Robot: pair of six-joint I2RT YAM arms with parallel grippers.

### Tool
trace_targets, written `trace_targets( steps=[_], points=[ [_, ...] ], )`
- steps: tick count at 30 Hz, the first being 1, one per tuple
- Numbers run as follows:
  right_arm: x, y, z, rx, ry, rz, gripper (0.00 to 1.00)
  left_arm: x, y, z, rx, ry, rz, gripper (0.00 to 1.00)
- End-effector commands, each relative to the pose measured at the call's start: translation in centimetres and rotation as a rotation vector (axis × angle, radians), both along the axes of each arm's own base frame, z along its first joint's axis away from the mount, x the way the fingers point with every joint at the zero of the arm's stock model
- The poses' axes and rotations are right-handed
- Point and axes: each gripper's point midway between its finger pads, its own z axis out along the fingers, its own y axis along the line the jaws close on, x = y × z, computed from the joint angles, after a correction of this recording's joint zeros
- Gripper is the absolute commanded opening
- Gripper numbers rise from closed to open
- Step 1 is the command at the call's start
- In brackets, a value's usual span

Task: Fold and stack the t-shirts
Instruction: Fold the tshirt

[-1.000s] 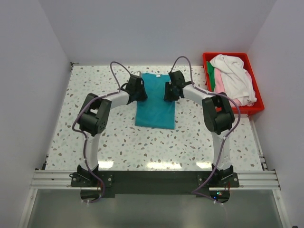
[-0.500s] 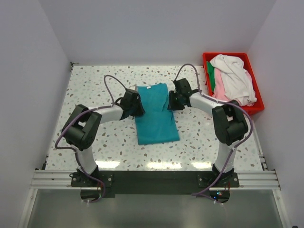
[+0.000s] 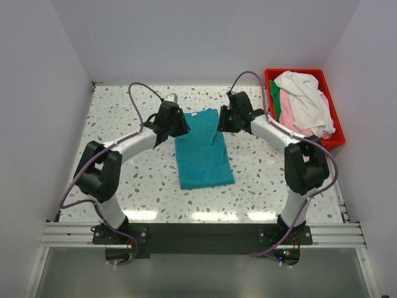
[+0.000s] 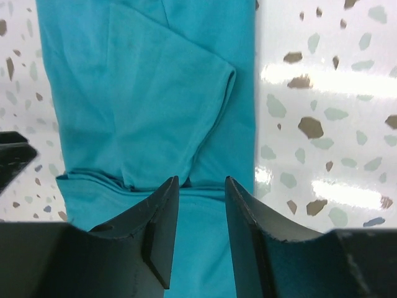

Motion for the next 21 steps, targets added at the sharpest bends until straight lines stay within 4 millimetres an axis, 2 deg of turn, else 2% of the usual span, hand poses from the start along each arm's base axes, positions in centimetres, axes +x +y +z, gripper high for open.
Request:
trace_targets(
  steps=[1, 2, 3, 5, 6, 8, 9, 13, 17, 19, 20, 21],
  points=[
    [-2.4, 0.8, 0.7, 0.019, 0.014, 0.020, 0.39, -1.7, -0.5, 2.2, -0.037, -0.028, -0.042, 0.35],
    [-3.5, 0.8, -0.3, 0.009, 0.038, 0.026, 0.39, -2.5, -1.1, 2.0, -0.038, -0.019, -0.057, 0.34],
    [-4.2, 1.3, -0.6, 0.010, 0.044, 0.040, 0.39, -3.6, -1.1, 0.9, -0.028, 0.007, -0.064, 0.33],
    [-5.5, 1.5, -1.6, 0.015, 0.062, 0.050, 0.38, -5.1, -1.8, 0.5, -0.042, 0.018, -0.075, 0.32],
    [-6.0, 1.8, -2.1, 0.018, 0.073, 0.049, 0.38, -6.1, -1.5, -0.9, -0.032, 0.049, -0.073, 0.31],
    [-6.6, 1.7, -3.0, 0.022, 0.092, 0.041, 0.36, -7.2, -1.8, -1.6, -0.043, 0.055, -0.077, 0.29],
    [-7.2, 1.5, -3.9, 0.023, 0.116, 0.030, 0.36, -8.1, -1.5, -2.9, -0.038, 0.085, -0.068, 0.29],
    [-8.3, 0.4, -6.1, -0.009, 0.161, -0.012, 0.35, -9.4, -0.7, -5.5, -0.021, 0.140, -0.042, 0.28],
    [-9.9, -1.0, -8.6, -0.037, 0.225, -0.053, 0.31, -9.8, 0.1, -6.7, 0.008, 0.164, -0.017, 0.28],
    [-10.2, -1.1, -8.4, -0.014, 0.216, -0.068, 0.31, -9.9, 0.3, -7.0, 0.019, 0.170, -0.014, 0.28],
    [-11.0, -1.5, -9.0, -0.017, 0.233, -0.078, 0.31, -9.9, 0.4, -7.0, 0.024, 0.169, -0.015, 0.28],
    [-11.0, -1.5, -8.5, -0.004, 0.216, -0.081, 0.31, -10.1, 0.4, -7.2, 0.027, 0.174, -0.018, 0.28]
  ],
)
